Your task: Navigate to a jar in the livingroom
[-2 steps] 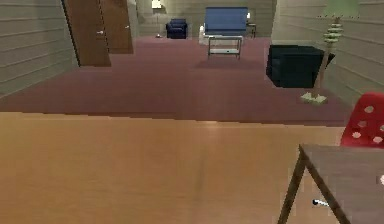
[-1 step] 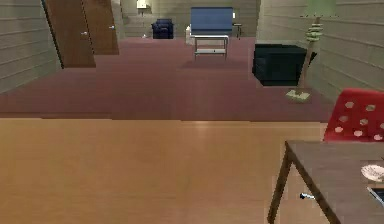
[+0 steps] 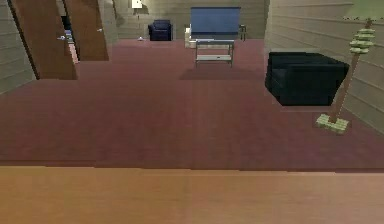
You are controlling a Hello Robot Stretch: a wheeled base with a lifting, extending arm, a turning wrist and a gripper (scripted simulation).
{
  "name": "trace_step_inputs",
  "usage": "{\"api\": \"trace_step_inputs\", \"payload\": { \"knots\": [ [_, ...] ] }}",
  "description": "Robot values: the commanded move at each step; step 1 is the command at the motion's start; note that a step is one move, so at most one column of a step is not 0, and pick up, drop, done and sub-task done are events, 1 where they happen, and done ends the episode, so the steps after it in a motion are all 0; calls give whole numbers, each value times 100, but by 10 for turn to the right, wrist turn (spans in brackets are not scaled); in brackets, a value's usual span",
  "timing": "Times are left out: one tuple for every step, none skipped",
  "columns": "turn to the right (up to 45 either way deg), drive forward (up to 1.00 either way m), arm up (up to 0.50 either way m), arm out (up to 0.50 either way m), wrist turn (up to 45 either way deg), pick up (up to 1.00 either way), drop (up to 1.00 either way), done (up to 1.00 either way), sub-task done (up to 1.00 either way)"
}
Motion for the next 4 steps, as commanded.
{"api": "trace_step_inputs", "payload": {
  "knots": [
    [60, 0, 0, 0, 0, 0, 0, 0, 0],
    [30, 0, 0, 0, 0, 0, 0, 0, 0],
    [0, 35, 0, 0, 0, 0, 0, 0, 0],
    [30, 0, 0, 0, 0, 0, 0, 0, 0]
  ]
}}
